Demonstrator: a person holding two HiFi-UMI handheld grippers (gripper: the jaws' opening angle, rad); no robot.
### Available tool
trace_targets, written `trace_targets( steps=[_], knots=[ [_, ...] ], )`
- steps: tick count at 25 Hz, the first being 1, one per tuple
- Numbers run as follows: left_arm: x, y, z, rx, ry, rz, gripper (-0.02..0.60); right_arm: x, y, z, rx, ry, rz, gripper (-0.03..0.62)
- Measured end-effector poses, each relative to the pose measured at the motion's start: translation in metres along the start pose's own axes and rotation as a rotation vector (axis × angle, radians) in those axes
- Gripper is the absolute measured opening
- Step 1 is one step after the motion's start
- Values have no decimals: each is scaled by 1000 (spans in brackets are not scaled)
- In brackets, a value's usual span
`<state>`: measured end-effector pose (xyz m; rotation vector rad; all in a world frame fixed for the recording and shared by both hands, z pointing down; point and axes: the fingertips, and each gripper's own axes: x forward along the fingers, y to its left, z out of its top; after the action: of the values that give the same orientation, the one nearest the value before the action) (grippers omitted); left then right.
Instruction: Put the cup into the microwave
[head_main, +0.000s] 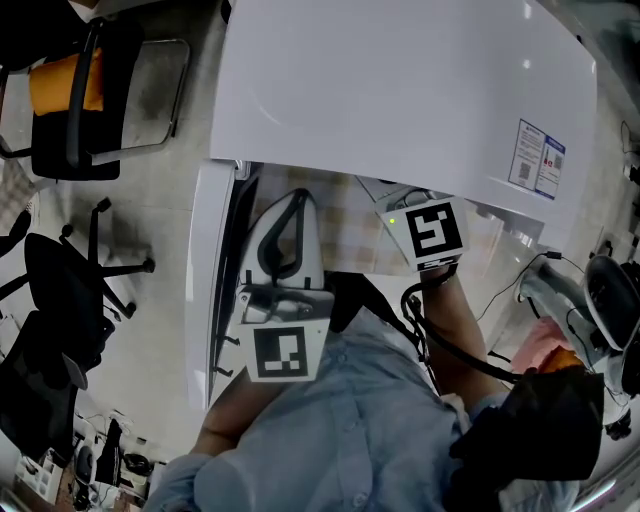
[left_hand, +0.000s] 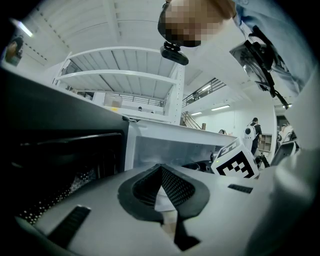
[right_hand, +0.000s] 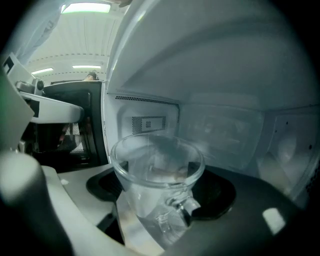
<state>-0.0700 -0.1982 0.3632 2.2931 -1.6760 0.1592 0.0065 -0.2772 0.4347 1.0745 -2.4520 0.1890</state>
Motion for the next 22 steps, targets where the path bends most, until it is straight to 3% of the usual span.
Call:
trace_targets(
  steps=[18,22],
  knots=[
    [-7,-14,0,14,-4,6,8,-8,-4,-2,-14,-28,1,384],
    [-10,-18,1,22,-11,8,8,-14,-5,-5,-19,-18,-6,413]
  ],
)
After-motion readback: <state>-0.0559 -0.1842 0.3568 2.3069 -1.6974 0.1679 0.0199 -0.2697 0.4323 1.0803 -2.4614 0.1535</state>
